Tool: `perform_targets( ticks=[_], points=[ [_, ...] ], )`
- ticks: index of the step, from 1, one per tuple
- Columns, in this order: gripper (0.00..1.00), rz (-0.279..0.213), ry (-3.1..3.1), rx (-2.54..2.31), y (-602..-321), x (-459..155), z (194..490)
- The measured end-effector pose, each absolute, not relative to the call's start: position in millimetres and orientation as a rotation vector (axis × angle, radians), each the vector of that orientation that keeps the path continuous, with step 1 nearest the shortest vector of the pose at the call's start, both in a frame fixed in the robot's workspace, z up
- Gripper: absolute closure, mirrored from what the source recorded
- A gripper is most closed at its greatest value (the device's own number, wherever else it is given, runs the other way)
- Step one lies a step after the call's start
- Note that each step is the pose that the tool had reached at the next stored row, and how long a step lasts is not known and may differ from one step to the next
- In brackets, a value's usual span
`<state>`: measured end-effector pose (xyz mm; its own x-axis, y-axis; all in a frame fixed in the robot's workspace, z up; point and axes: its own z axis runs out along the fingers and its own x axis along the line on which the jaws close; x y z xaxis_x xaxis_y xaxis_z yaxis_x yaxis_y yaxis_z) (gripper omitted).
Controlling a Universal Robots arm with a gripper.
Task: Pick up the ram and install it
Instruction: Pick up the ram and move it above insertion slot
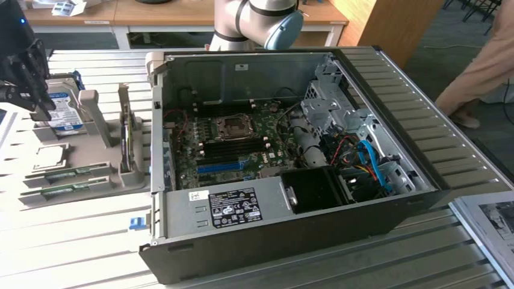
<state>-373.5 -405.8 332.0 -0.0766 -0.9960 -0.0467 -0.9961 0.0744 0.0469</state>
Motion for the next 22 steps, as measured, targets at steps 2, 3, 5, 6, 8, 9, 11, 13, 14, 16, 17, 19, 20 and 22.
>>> perform_targets(
  ticks=[2,3,5,6,8,9,11,13,14,16,17,19,20,22],
  points=[
    [0.71,0.104,2.301,-2.133,-405.8,-373.5,331.9],
    [0.71,0.104,2.301,-2.133,-405.8,-373.6,331.9],
    [0.71,0.104,2.301,-2.133,-406.5,-373.6,331.8],
    [0.71,0.104,2.301,-2.133,-407.0,-373.5,331.9],
    [0.71,0.104,2.301,-2.133,-408.3,-373.5,331.9],
    [0.71,0.104,2.301,-2.133,-409.0,-373.5,331.9],
    [0.71,0.104,2.301,-2.133,-410.7,-373.5,331.9],
    [0.71,0.104,2.301,-2.133,-412.3,-373.5,331.9],
    [0.71,0.104,2.301,-2.133,-413.1,-373.5,331.9],
    [0.71,0.104,2.301,-2.133,-418.2,-373.5,331.9],
    [0.71,0.104,2.301,-2.133,-423.4,-373.5,331.9],
    [0.71,0.104,2.301,-2.133,-431.6,-373.5,331.9],
    [0.71,0.104,2.301,-2.133,-432.8,-373.5,331.9],
    [0.71,0.104,2.301,-2.133,-434.6,-373.5,331.9]
  ],
)
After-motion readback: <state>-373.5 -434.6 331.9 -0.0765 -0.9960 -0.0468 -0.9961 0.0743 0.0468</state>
